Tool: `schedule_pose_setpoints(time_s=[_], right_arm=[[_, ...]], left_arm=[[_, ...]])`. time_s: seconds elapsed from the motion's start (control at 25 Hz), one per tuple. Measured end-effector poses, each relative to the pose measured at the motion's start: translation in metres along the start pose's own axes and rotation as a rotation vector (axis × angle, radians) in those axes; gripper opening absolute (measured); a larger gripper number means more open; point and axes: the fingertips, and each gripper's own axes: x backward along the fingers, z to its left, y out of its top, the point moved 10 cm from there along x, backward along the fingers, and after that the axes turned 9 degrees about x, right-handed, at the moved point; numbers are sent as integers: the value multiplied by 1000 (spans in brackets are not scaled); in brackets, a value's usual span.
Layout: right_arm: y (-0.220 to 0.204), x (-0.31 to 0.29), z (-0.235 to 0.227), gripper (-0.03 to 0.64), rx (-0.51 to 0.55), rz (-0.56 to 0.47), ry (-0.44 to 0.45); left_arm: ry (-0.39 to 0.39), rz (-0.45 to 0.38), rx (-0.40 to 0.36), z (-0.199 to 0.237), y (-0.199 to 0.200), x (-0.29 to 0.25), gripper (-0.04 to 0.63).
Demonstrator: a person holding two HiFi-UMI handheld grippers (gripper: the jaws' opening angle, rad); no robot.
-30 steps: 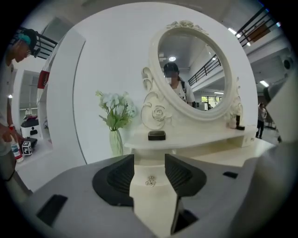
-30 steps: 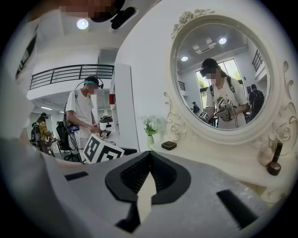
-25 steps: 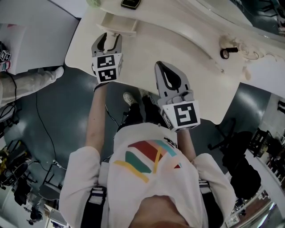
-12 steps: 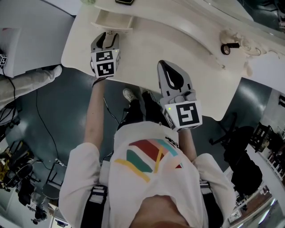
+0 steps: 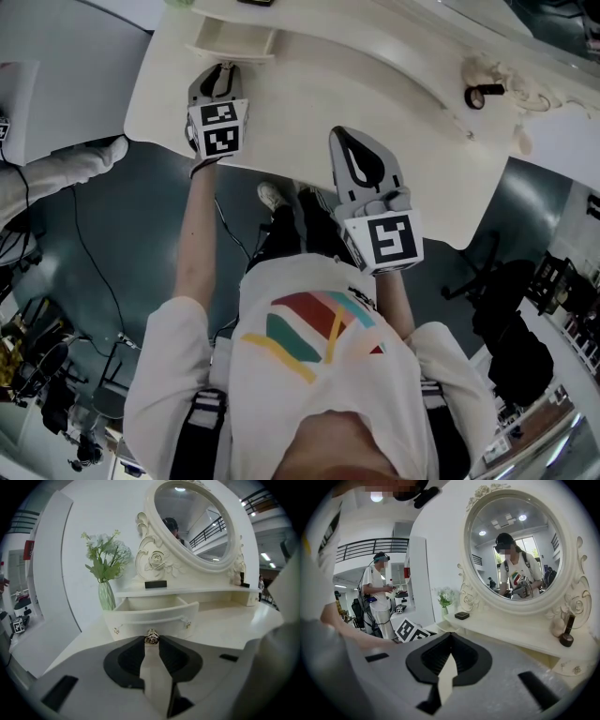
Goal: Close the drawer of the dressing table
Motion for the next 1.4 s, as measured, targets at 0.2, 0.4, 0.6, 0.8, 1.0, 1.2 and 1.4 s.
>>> schedule_pose_setpoints(time_s=[0.2, 0.4, 0.6, 0.8, 1.0, 1.2, 1.4], right_arm=[[0, 0, 1, -2, 11, 7, 3], [0, -1, 1, -2, 14, 13, 4], [1, -1, 3, -2, 20, 11, 4], [2, -1, 5, -2, 3, 32, 8], [2, 0, 5, -2, 22, 3, 3], [1, 4, 5, -2, 18, -1, -2], [-1, 5, 2, -2, 11, 3, -11]], left_arm=[[-5, -3, -27, 1, -2, -2, 87], [-9, 0, -35, 2, 0, -2, 86], [-10, -2, -32, 2, 3, 0, 86], [-6, -27, -41, 0, 12, 4, 86], [-7, -35, -46, -1, 13, 4, 86], [-7, -38, -50, -3, 21, 6, 86], [0, -31, -53, -5, 21, 4, 86]])
